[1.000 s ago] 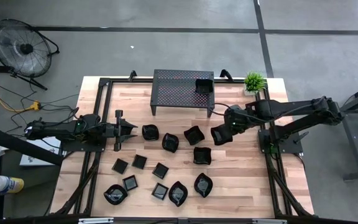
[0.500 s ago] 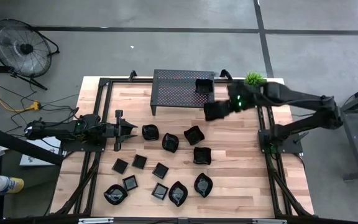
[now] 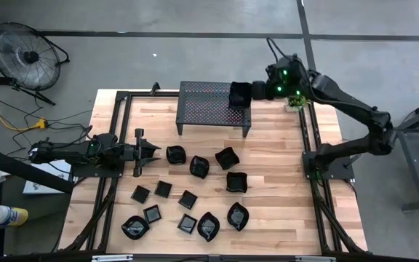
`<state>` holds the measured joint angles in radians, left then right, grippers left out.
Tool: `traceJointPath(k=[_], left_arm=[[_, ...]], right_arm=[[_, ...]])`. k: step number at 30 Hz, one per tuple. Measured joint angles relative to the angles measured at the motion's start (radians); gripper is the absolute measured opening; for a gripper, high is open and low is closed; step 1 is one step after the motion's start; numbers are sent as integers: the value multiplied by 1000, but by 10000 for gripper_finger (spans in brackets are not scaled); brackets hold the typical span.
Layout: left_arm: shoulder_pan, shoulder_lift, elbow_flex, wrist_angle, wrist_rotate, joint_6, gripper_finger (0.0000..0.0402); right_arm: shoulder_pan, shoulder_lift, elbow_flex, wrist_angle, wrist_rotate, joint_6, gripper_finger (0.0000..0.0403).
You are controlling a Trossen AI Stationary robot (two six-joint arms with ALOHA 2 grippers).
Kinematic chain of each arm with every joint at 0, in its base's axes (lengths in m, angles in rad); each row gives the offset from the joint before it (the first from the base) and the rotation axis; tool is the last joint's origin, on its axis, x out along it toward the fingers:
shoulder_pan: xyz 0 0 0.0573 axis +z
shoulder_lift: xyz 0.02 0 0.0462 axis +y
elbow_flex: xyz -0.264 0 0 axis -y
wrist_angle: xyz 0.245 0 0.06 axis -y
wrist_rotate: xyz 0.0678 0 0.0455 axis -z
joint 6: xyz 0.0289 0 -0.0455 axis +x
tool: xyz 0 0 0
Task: Pick & Place Mini shaped plates
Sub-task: Stack the black distorted square plate on top of the black distorted square plate on the shelf
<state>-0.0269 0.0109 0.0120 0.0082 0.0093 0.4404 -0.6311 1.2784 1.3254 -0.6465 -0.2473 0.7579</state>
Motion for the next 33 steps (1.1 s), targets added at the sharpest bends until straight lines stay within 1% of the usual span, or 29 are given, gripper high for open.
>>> traceJointPath(k=[4,6,8,15,22,33], left_arm=[[0,0,0,0,0,0,170],[0,0,0,0,0,0,170],[0,0,0,0,0,0,170],[0,0,0,0,0,0,170],[0,0,0,0,0,0,170],[0,0,0,0,0,0,170]], right_arm=[[-69,50,0,80,-101,2,0],[-97,75,0,86,-148,5,0],[-120,93,0,83,-173,20,0],[-176,137,0,76,-199,40,0],[-182,169,0,-45,-197,25,0],[-182,196,0,-93,-195,-9,0]])
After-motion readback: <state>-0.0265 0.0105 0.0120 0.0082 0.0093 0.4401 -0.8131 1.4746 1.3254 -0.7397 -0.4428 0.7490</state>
